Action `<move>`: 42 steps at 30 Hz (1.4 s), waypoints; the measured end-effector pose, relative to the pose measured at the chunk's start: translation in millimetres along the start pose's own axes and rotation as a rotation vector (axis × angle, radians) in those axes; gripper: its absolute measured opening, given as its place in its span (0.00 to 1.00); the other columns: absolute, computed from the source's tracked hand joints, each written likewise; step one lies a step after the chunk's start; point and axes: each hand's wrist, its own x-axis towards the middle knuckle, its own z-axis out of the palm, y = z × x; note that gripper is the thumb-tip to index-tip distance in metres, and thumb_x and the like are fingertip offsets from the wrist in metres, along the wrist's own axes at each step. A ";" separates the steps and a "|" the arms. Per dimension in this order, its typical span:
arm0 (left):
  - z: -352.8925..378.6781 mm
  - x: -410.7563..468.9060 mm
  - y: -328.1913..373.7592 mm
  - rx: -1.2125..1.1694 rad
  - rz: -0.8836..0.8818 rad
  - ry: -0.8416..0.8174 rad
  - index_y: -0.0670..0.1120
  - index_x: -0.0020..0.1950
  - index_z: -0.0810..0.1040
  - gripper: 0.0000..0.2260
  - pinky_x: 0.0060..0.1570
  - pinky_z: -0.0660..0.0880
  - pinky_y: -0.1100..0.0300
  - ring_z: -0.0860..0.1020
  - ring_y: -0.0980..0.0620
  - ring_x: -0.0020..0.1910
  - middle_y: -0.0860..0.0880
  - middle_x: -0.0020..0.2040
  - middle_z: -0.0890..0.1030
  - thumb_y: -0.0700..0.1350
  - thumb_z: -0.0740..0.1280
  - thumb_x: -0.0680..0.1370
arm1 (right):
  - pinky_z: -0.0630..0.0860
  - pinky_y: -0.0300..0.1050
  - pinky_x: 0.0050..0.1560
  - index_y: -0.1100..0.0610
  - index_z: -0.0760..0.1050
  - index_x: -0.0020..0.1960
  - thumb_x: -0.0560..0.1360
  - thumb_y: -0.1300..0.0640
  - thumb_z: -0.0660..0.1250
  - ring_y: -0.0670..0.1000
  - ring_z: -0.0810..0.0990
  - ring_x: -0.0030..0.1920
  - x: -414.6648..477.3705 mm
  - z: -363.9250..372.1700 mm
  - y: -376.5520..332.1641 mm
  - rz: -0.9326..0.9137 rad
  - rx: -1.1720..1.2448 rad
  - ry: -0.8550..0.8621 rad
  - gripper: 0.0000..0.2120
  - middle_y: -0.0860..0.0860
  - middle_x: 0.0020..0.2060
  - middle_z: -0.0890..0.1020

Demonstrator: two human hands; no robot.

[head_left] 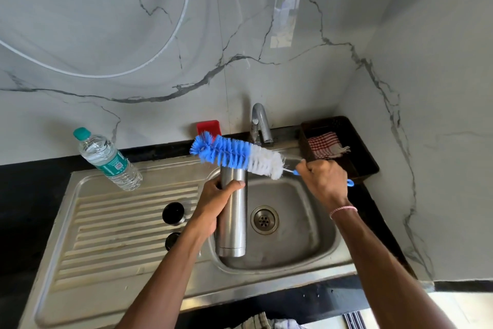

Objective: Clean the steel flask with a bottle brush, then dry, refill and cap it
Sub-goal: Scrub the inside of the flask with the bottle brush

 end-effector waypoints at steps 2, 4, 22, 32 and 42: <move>-5.9 0.4 -0.7 -0.024 0.004 0.016 0.47 0.54 0.82 0.14 0.46 0.81 0.46 0.84 0.42 0.42 0.38 0.46 0.87 0.50 0.76 0.70 | 0.75 0.51 0.40 0.60 0.81 0.36 0.78 0.46 0.66 0.66 0.81 0.39 1.0 -1.0 11.0 0.028 -0.026 -0.010 0.21 0.60 0.33 0.83; -15.0 -0.7 -1.0 -0.040 0.016 0.018 0.48 0.57 0.81 0.15 0.47 0.81 0.45 0.84 0.40 0.44 0.38 0.48 0.87 0.50 0.74 0.72 | 0.76 0.52 0.43 0.59 0.83 0.37 0.78 0.45 0.65 0.66 0.82 0.42 -0.1 -4.5 31.9 0.082 -0.051 -0.013 0.20 0.61 0.36 0.83; -13.9 5.5 3.0 -0.150 0.002 0.050 0.45 0.63 0.73 0.28 0.48 0.80 0.44 0.85 0.40 0.43 0.39 0.48 0.87 0.55 0.74 0.67 | 0.69 0.48 0.37 0.58 0.81 0.35 0.80 0.46 0.64 0.64 0.79 0.37 -6.7 -7.0 62.4 0.140 0.057 0.047 0.21 0.56 0.29 0.79; -9.4 2.8 4.9 -0.071 0.030 -0.049 0.48 0.63 0.76 0.35 0.56 0.81 0.39 0.85 0.40 0.48 0.39 0.53 0.86 0.51 0.84 0.59 | 0.73 0.50 0.43 0.53 0.84 0.42 0.81 0.45 0.60 0.64 0.81 0.45 -1.1 4.0 52.6 -0.001 -0.055 -0.072 0.19 0.57 0.39 0.84; 0.2 -7.6 9.9 -0.061 0.026 -0.101 0.43 0.61 0.79 0.22 0.49 0.81 0.44 0.86 0.37 0.47 0.35 0.47 0.86 0.51 0.78 0.73 | 0.64 0.43 0.29 0.58 0.74 0.29 0.78 0.49 0.58 0.59 0.74 0.23 3.0 18.6 35.2 -0.036 -0.256 0.092 0.22 0.56 0.22 0.74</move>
